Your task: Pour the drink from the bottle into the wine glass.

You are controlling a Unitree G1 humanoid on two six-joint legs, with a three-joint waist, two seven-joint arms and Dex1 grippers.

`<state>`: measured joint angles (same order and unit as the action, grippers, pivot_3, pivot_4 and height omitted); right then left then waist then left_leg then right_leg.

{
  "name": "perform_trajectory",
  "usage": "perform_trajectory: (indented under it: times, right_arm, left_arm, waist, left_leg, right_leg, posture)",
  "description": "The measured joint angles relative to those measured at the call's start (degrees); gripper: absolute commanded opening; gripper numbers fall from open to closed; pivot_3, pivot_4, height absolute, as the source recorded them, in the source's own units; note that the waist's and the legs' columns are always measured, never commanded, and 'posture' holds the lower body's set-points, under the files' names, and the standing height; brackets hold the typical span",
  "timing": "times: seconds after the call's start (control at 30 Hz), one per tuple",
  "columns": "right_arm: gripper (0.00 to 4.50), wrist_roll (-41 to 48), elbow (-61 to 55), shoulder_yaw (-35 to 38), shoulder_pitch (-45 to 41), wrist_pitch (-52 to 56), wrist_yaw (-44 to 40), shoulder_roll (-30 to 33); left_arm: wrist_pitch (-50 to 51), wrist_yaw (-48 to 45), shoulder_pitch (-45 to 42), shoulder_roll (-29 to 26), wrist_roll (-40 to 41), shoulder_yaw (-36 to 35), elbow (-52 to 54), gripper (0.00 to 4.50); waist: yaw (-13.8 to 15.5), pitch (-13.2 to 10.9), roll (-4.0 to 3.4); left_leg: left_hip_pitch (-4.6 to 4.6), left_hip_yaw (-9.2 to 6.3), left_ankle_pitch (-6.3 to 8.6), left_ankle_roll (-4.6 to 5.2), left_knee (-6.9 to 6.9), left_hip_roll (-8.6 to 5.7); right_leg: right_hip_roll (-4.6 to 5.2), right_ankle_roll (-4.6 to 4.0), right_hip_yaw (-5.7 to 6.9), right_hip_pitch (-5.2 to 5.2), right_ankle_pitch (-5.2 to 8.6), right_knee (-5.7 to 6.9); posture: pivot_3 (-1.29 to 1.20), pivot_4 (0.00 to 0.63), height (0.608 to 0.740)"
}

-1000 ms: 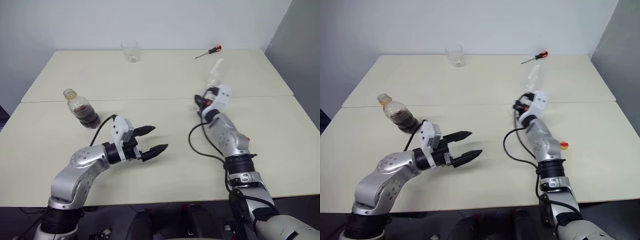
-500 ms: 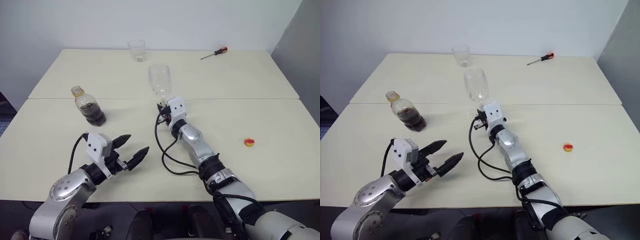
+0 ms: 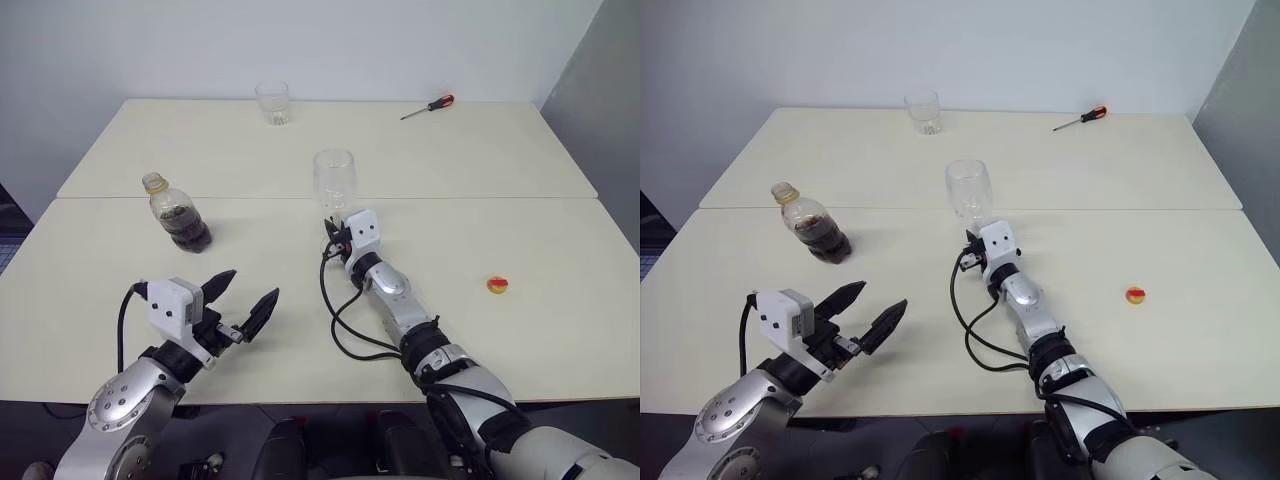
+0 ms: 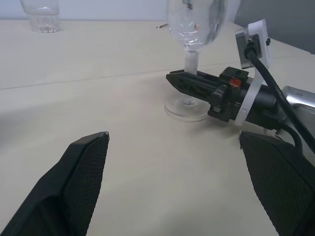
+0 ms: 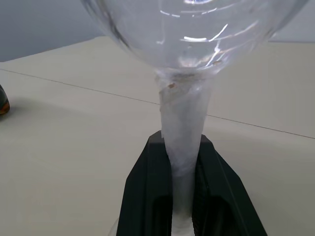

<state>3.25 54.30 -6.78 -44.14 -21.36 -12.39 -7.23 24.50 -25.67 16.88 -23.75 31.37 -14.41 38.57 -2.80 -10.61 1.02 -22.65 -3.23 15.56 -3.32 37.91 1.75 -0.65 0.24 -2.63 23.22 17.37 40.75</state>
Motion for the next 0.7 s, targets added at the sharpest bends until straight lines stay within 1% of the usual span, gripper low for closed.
perform_trajectory:
  times: [0.07,0.13,0.2,0.23,0.27,0.3,0.33,0.37,0.4,0.47,0.5,0.6,0.7]
  right_arm:
    - [0.15,-0.2,0.0,-0.01,0.2,-0.28,0.0,0.01]
    - [0.89,-0.48,0.01,0.0,0.29,-0.2,-0.04,0.03]
    - [1.4,-0.59,0.87,0.03,0.75,0.87,-0.04,0.05]
    - [1.81,-0.77,1.02,0.02,1.17,0.8,-0.08,0.04]
    - [2.11,-0.92,0.98,0.03,1.15,0.9,-0.1,0.04]
    - [2.54,-1.08,0.96,0.03,1.15,0.93,-0.13,0.05]
    - [2.83,-1.26,0.93,0.03,1.15,0.97,-0.15,0.06]
    - [3.24,-1.47,0.87,0.03,1.17,1.04,-0.17,0.09]
    - [3.53,-1.77,0.65,0.02,1.27,1.17,-0.21,0.15]
    - [4.27,-2.05,-0.83,-0.03,2.19,1.59,-0.56,0.63]
    - [4.48,-2.17,-1.87,-0.08,2.8,1.88,-1.02,0.85]
    - [4.48,-2.46,-5.74,-0.41,5.03,3.46,-2.71,1.81]
    - [4.48,-2.36,-14.06,-1.59,9.66,7.28,-6.17,4.01]
  left_arm:
    - [-0.37,-0.05,1.02,0.03,0.0,-0.02,0.08,4.5]
    - [-1.05,-0.14,2.16,0.04,0.01,-0.01,0.13,4.5]
    - [-1.19,-0.13,2.6,0.04,0.01,0.0,0.16,4.5]
    - [-1.21,-0.08,2.6,0.04,0.0,0.0,0.15,4.5]
    - [-1.27,-0.09,2.45,0.04,0.01,0.02,0.18,4.5]
    - [-1.33,-0.06,2.3,0.04,0.0,0.02,0.18,4.5]
    - [-1.33,-0.04,2.12,0.04,0.0,0.03,0.18,4.5]
    - [-1.33,-0.03,1.84,0.04,-0.01,0.03,0.17,4.5]
    - [-1.37,-0.07,1.36,0.04,-0.01,0.03,0.14,4.5]
    - [-1.63,-0.32,0.76,0.0,-0.02,0.02,-0.07,4.5]
    - [-1.92,-0.49,0.54,-0.02,-0.03,0.01,-0.4,4.5]
    - [-2.6,-1.22,0.32,-0.09,-0.07,-0.02,-1.1,4.5]
    - [-2.92,-1.44,0.1,-0.15,-0.22,-0.02,-1.73,4.5]
  waist:
    - [0.0,0.0,0.0]
    - [0.0,0.01,0.01]
    - [0.03,0.02,0.03]
    - [0.03,0.02,0.03]
    - [0.02,0.03,0.04]
    - [0.02,0.04,0.06]
    - [0.03,0.04,0.06]
    - [0.03,0.04,0.06]
    - [0.03,0.05,0.06]
    - [0.05,0.05,0.07]
    - [0.05,0.05,0.07]
    - [0.14,0.05,0.07]
    - [0.49,0.06,0.08]
  left_leg:
    - [0.0,-0.01,0.0,0.0,0.0,0.0]
    - [0.03,0.0,0.0,0.0,-0.01,0.0]
    - [0.04,-0.01,0.0,0.0,-0.01,0.0]
    - [0.03,0.01,0.0,0.0,0.0,-0.01]
    - [0.09,0.03,0.0,0.0,-0.03,-0.01]
    - [0.09,0.02,0.0,0.0,-0.03,-0.01]
    - [0.09,0.01,0.0,0.0,-0.02,-0.01]
    - [0.09,0.01,0.0,0.0,-0.02,-0.01]
    - [0.09,0.02,0.0,0.0,-0.02,-0.01]
    - [0.08,0.01,0.0,0.0,-0.03,-0.01]
    - [0.08,0.02,0.0,0.0,-0.03,-0.01]
    - [0.07,0.02,0.0,0.0,-0.02,-0.02]
    - [0.07,0.0,0.0,0.0,-0.01,-0.02]
  right_leg:
    - [0.0,0.0,0.0,-0.01,0.0,0.0]
    - [0.0,0.0,-0.01,-0.03,0.0,0.0]
    - [0.0,-0.01,0.01,-0.04,0.0,0.0]
    - [0.0,-0.01,-0.01,-0.03,0.0,0.0]
    - [0.0,-0.01,-0.03,-0.06,0.01,-0.01]
    - [-0.01,-0.01,-0.01,-0.07,0.01,-0.01]
    - [-0.02,-0.01,0.0,-0.07,0.01,0.0]
    - [-0.02,-0.01,-0.01,-0.07,0.01,0.0]
    - [-0.01,-0.01,-0.01,-0.07,0.01,0.0]
    - [-0.01,-0.01,-0.01,-0.07,0.01,-0.01]
    - [-0.01,-0.01,-0.01,-0.07,0.01,-0.02]
    - [0.0,-0.01,-0.01,-0.07,0.01,-0.03]
    - [0.0,-0.01,-0.01,-0.08,0.01,-0.02]
  posture:
    - [0.0,0.15,0.74]
    - [0.0,0.15,0.74]
    - [0.0,0.15,0.74]
    - [0.0,0.15,0.74]
    - [0.0,0.15,0.74]
    - [0.0,0.15,0.74]
    - [0.0,0.15,0.74]
    - [0.0,0.15,0.74]
    - [0.0,0.15,0.74]
    - [0.0,0.15,0.74]
    - [0.0,0.15,0.74]
    - [0.0,0.15,0.74]
    - [0.0,0.15,0.74]
